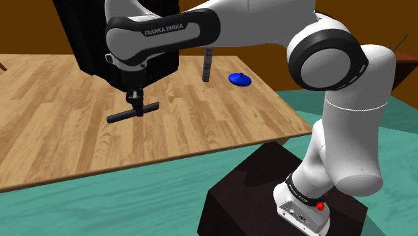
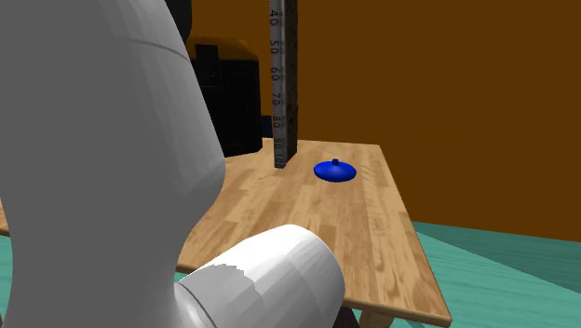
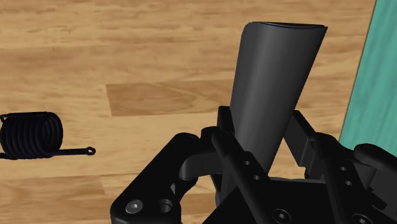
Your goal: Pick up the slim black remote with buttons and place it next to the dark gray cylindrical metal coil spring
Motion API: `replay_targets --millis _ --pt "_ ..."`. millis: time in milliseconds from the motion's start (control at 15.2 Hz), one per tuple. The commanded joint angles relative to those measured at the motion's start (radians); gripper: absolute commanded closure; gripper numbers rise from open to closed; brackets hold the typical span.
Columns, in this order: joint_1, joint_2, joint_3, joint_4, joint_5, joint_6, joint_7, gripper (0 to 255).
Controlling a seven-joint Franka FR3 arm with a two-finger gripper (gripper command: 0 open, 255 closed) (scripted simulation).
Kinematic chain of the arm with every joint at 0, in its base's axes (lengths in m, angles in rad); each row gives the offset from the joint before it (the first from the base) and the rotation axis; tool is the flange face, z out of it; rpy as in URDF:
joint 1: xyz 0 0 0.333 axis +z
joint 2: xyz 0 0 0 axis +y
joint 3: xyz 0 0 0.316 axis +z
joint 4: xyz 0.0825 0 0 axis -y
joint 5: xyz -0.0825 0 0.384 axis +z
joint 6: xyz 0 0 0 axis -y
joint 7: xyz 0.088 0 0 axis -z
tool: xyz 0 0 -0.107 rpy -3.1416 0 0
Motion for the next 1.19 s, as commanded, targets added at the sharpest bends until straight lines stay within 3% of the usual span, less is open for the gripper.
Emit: replay_targets --millis 0,1122 --pt "-0.001 0.009 0.000 -0.011 0.002 0.020 -0.003 255" --pt "-0.002 0.079 0.008 -0.116 0.018 0.195 -0.022 255"
